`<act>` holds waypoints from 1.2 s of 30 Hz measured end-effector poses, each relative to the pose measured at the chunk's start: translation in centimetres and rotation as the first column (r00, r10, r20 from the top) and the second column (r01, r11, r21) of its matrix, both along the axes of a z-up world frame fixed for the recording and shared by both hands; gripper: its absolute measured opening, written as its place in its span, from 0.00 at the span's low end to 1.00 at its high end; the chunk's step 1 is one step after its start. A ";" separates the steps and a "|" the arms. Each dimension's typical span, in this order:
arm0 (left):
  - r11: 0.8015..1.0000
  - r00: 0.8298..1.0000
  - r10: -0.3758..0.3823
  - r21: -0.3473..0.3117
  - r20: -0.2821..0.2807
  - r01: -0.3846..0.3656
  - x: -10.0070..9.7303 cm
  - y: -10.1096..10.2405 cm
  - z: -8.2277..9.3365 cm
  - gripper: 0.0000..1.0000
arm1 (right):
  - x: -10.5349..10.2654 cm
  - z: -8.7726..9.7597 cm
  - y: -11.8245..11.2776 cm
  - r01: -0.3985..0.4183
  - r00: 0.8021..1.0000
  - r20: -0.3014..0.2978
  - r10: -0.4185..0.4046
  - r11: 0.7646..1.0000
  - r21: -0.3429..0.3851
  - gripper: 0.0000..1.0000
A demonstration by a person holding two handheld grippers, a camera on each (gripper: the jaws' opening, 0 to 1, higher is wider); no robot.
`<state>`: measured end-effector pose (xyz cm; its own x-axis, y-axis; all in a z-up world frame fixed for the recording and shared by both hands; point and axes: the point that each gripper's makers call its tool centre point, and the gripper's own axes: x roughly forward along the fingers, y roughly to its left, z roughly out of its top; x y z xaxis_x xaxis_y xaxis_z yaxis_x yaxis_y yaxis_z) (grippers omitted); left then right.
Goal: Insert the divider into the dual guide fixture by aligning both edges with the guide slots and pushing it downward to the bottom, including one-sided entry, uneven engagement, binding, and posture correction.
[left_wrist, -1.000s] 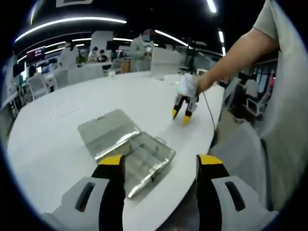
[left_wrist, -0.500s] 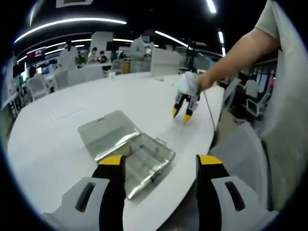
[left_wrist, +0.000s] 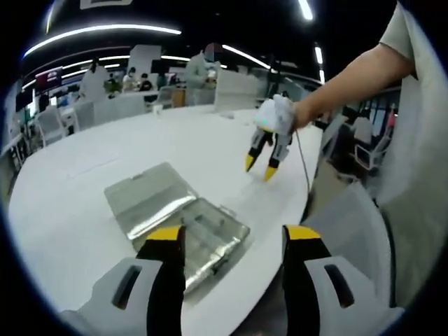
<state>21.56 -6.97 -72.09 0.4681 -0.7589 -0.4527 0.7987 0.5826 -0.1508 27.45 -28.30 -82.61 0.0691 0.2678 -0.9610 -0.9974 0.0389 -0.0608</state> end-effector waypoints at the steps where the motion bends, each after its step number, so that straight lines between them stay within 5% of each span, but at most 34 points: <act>1: 1.000 1.000 -0.002 -0.002 -0.001 0.002 0.0 -0.1 0.0 0.53 | -0.1 0.2 0.2 -0.009 1.000 0.005 0.009 1.000 -0.001 0.27; 12: 1.000 0.999 -0.014 -0.006 -0.036 0.014 0.7 -2.1 -0.4 0.44 | -1.7 3.0 4.6 -0.110 0.992 0.063 0.107 0.993 0.039 0.26; 24: 0.996 0.993 0.001 -0.093 -0.121 -0.013 1.4 -4.2 -0.2 0.34 | -3.4 5.6 9.4 -0.215 0.971 0.123 0.204 0.974 0.078 0.26; 36: 0.987 0.976 0.032 -0.149 -0.216 -0.065 1.4 -4.8 -0.5 0.27 | -4.5 7.9 13.1 -0.242 0.963 0.158 0.218 0.958 0.153 0.26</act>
<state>22.92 -11.77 -72.59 0.4124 -0.8060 -0.4247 0.7101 0.5764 -0.4044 22.90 -15.22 -74.71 0.1149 0.4502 -0.8855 -0.9628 -0.1691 -0.2109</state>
